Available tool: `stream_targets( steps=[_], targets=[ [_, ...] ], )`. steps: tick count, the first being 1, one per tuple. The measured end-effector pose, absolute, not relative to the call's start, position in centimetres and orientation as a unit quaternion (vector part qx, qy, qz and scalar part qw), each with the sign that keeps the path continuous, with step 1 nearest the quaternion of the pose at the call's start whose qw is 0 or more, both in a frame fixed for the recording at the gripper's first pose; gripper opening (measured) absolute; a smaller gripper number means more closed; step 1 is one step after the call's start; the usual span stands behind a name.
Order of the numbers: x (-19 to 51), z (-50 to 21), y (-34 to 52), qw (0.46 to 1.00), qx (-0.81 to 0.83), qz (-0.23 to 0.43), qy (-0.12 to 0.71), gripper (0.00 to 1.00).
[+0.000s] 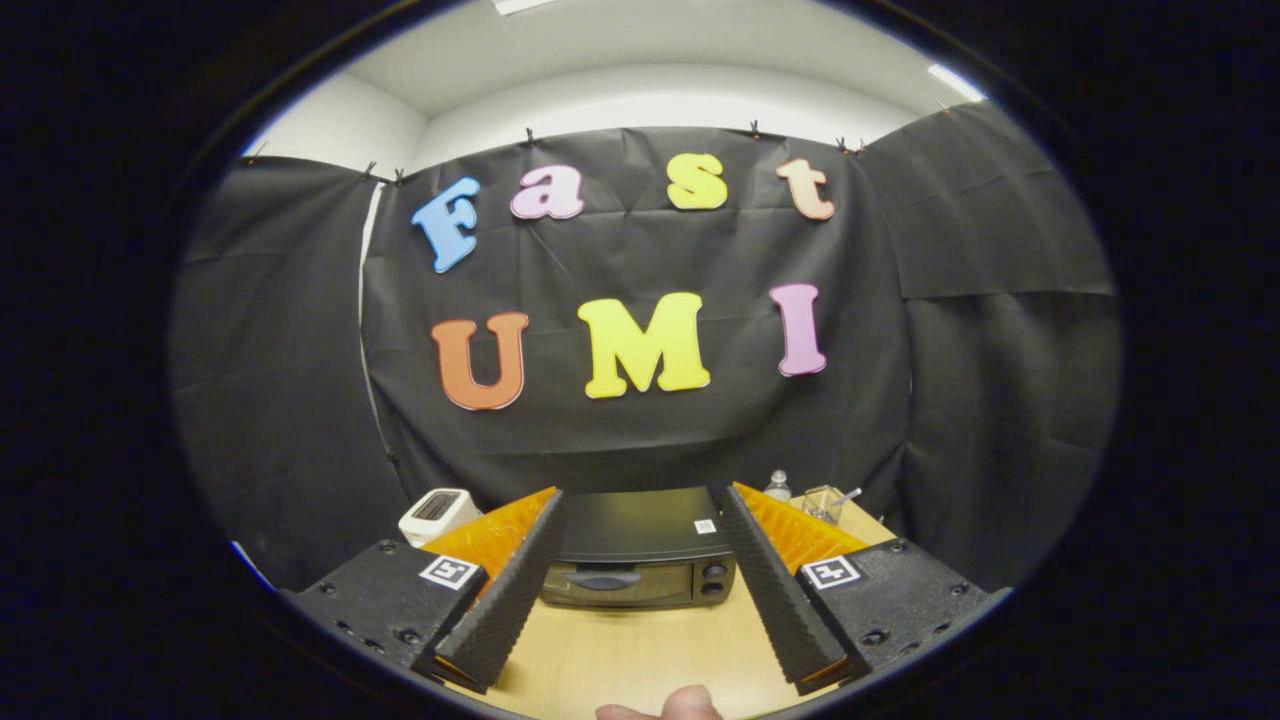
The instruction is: Open the toaster oven, put the food inside, and close the toaster oven door.
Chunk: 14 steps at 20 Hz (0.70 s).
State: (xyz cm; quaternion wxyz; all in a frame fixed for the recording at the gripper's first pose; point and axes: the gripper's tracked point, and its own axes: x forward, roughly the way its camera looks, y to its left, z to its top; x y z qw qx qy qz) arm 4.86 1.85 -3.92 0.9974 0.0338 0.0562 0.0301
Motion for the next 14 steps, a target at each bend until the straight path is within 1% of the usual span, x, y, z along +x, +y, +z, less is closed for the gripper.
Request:
stream_targets(
  steps=[5,9,14],
  targets=[
    [9.4,-8.5,3.2,0.994,0.04,0.043,0.095,1.0],
    [14.4,-12.8,4.3,0.99,0.032,0.053,0.124,1.0],
    [20.1,-19.6,6.3,0.982,0.026,0.067,0.172,1.0]
  ],
)
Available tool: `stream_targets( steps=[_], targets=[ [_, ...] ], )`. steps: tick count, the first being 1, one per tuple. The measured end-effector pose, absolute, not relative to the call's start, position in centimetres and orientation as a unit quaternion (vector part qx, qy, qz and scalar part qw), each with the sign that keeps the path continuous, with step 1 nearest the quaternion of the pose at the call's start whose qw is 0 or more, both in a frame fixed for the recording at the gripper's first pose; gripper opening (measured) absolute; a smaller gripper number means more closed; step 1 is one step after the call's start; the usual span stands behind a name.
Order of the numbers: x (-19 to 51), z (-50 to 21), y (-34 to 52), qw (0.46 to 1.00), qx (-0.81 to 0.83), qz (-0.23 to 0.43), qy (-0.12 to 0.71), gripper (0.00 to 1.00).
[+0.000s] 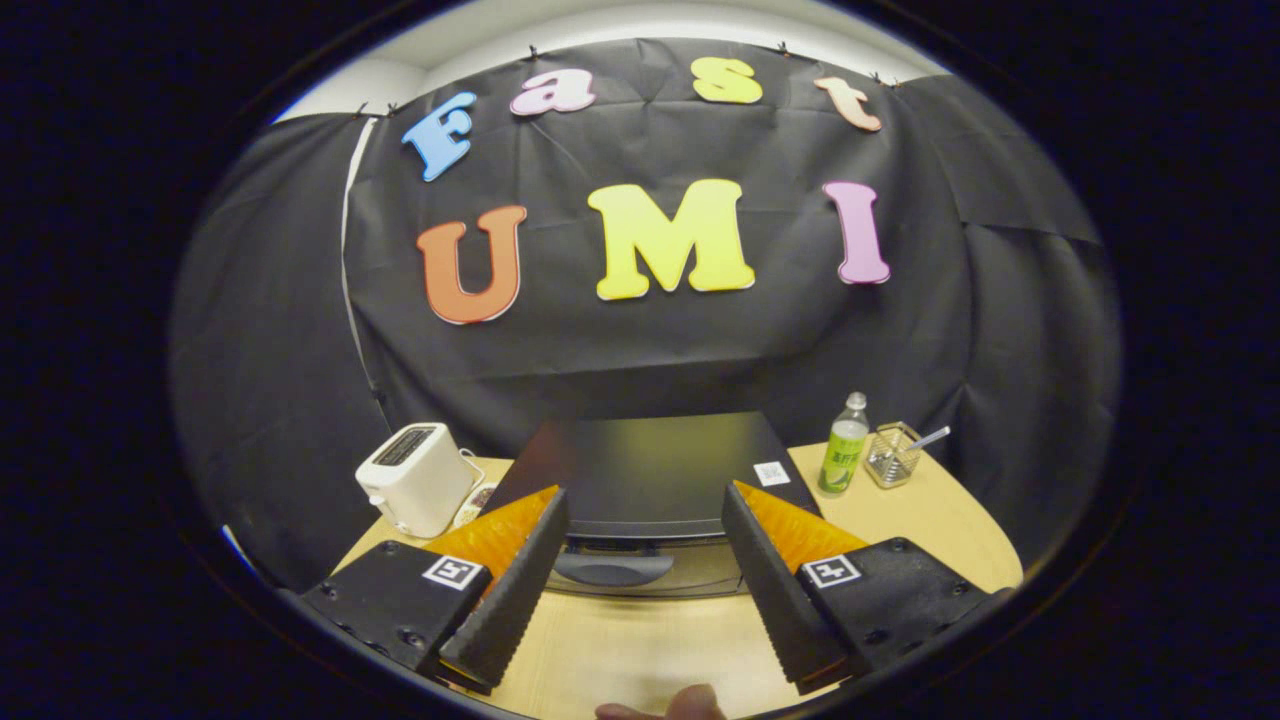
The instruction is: Open the toaster oven, put the food inside, and close the toaster oven door.
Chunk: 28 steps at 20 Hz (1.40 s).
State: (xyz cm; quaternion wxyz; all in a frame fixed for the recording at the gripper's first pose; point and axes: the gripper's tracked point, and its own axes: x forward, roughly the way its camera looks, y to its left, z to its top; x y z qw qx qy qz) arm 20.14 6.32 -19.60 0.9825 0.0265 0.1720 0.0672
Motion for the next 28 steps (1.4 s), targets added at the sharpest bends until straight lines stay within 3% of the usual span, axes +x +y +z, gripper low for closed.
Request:
stream_targets(
  steps=[8,16,28],
  targets=[
    [24.3,-28.1,8.5,0.969,0.004,0.066,0.238,1.0],
    [24.3,-29.5,8.5,0.972,-0.016,0.054,0.23,1.0],
    [15.7,-33.9,7.7,0.957,-0.014,0.063,0.282,1.0]
  ],
)
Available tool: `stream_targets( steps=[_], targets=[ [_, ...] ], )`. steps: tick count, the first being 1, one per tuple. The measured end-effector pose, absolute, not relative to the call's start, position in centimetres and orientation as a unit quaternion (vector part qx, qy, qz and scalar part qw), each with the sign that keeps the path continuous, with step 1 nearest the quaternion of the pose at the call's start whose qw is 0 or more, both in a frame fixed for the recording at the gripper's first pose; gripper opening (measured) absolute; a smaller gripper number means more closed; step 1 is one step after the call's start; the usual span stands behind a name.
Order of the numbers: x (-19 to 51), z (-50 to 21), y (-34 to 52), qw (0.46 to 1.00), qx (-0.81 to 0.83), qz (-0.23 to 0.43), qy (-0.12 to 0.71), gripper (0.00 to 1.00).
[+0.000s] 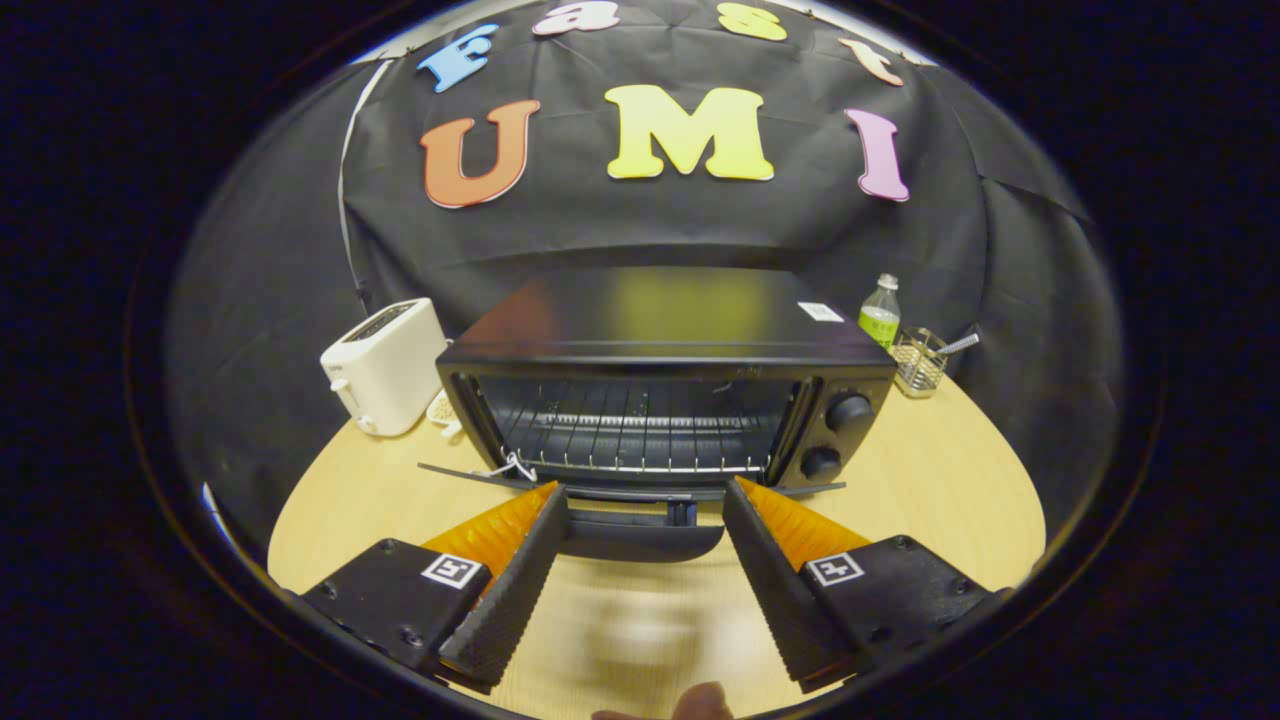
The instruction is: Open the toaster oven, put the food inside, and close the toaster oven door.
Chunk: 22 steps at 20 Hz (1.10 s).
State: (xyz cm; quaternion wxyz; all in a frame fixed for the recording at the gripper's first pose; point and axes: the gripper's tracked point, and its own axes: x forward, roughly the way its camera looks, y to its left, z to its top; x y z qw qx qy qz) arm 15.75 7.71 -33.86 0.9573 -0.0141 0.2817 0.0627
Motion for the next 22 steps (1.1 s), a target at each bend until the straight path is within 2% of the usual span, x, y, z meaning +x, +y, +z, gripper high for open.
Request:
stream_targets(
  steps=[9,16,22],
  targets=[
    [12.2,-39.6,6.9,0.926,-0.015,0.086,0.368,1.0],
    [10.6,-31.9,6.7,0.932,-0.019,0.148,0.329,1.0],
    [7.3,-27.6,7.7,0.9,0.002,0.235,0.367,1.0]
  ],
)
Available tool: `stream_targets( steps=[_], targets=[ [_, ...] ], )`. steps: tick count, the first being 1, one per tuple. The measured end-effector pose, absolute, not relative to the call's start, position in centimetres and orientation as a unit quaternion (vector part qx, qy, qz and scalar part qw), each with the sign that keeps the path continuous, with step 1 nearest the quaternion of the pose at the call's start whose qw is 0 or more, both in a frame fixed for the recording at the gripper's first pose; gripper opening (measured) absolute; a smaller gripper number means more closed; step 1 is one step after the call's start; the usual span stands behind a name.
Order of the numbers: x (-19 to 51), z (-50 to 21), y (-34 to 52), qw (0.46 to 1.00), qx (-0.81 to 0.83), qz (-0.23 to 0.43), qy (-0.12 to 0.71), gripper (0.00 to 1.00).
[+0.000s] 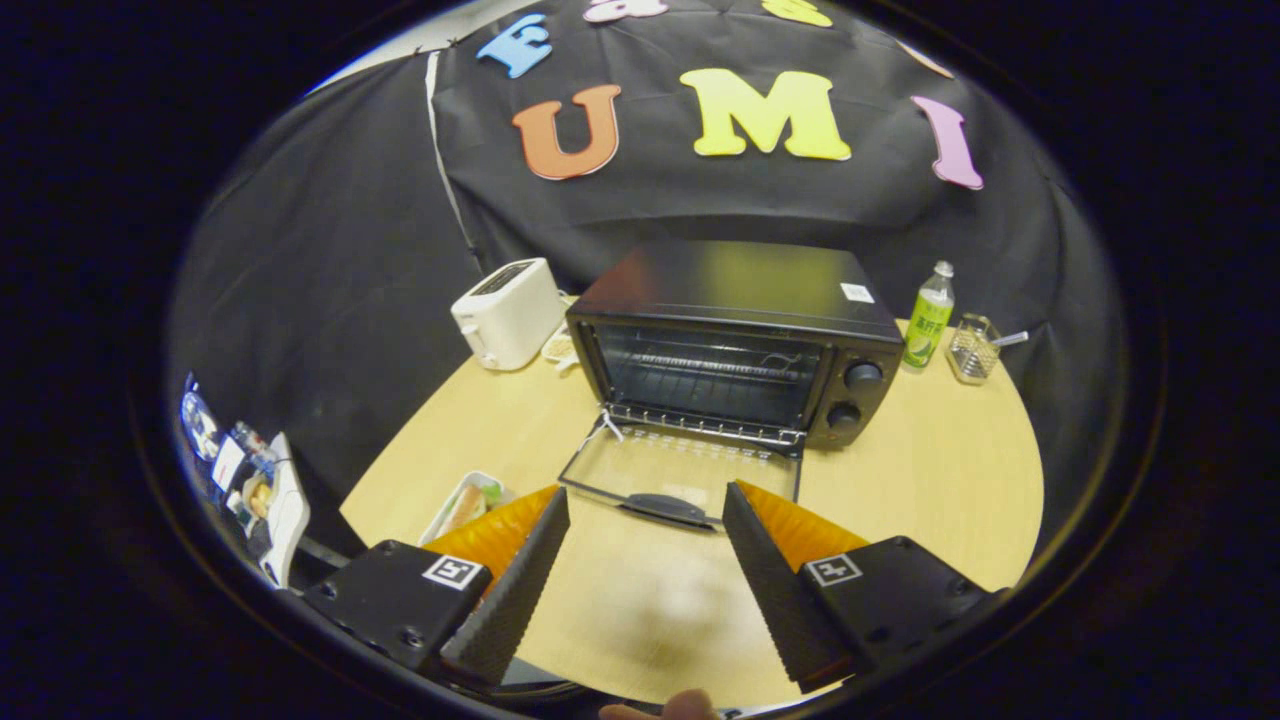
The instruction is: Open the toaster oven, put the food inside, and close the toaster oven door.
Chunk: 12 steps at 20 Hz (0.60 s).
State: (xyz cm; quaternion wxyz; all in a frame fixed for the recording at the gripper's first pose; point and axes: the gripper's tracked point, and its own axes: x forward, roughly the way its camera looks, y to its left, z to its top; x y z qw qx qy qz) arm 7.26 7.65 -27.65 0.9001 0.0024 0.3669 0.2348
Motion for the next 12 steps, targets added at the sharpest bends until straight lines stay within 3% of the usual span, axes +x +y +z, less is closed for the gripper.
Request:
stream_targets(
  steps=[7,12],
  targets=[
    [1.7,-28.9,14.6,0.803,0.074,0.351,0.476,1.0],
    [-0.2,-33.2,20.6,0.723,0.163,0.364,0.564,1.0]
  ],
)
